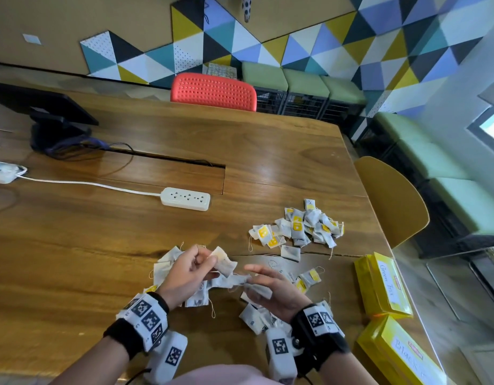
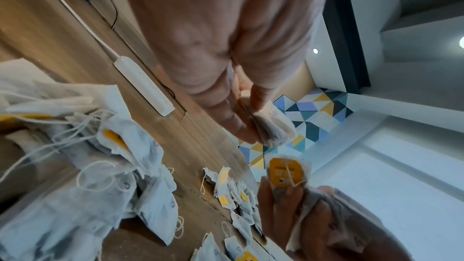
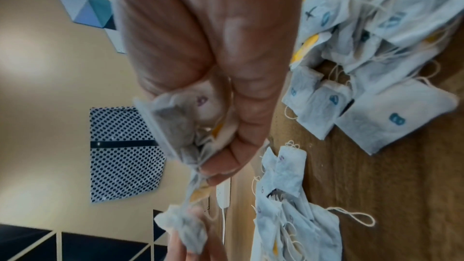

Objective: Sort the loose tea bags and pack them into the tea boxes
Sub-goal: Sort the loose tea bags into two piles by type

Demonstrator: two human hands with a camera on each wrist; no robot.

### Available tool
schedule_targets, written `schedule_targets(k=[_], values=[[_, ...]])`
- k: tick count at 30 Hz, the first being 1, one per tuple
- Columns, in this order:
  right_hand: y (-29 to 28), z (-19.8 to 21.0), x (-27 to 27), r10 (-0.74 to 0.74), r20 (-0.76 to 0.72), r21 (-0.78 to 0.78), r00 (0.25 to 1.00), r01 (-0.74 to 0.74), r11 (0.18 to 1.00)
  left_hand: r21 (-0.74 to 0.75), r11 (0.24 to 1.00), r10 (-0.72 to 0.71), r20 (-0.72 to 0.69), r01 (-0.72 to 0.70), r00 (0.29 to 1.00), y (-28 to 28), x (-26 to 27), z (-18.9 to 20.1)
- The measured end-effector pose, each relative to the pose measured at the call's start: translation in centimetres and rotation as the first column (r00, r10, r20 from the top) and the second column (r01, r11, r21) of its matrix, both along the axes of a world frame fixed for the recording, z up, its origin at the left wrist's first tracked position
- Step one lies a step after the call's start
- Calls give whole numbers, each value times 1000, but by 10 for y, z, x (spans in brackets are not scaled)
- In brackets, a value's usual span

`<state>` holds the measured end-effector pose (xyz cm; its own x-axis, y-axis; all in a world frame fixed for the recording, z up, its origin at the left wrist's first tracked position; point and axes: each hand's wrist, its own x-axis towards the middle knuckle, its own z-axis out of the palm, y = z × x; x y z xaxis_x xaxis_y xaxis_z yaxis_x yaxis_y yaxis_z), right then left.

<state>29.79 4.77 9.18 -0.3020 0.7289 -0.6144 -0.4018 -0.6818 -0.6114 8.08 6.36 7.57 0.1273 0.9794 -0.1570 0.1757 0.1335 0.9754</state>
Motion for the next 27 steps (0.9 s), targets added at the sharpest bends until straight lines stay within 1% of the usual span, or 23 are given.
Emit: schedule_targets(k=[2,3,6,8,11,13,16,17,20,25,27], values=[[-3,-2,5,-72,-45,-60,996,69,996,-74,997,27,129,-18,991,-1,2,3],[-4,-4,8,-102,-54,-84,993,97,992,-98,995,45,170,-29,984,-2,4,4],[-7,-7,14,-183,-68,-133,981,173,976,-148,987,83,192,-55,978,-2,4,5],[-9,-5,18,-212,-76,-142,974,199,970,-153,988,59,169,-33,984,0,3,5],[-12,-3,22,-233,-76,-133,969,222,966,-90,995,-32,92,41,995,1,3,5],[-13,-3,23,-228,-56,-115,972,220,969,-18,999,-50,30,50,998,0,5,7],[-15,-4,25,-226,-57,-97,972,220,971,138,987,-64,-113,80,992,1,7,5],[-15,-4,24,-223,-55,-87,973,218,972,160,983,-67,-150,91,986,1,9,3],[-15,-6,22,-196,-16,-27,981,195,980,132,987,-69,-197,96,978,0,13,3],[-15,-5,18,-149,-1,84,989,149,985,-42,992,-125,-171,120,977,0,20,4],[-15,-4,16,-117,28,137,993,112,984,-78,985,-167,-171,156,971,-2,24,5]])
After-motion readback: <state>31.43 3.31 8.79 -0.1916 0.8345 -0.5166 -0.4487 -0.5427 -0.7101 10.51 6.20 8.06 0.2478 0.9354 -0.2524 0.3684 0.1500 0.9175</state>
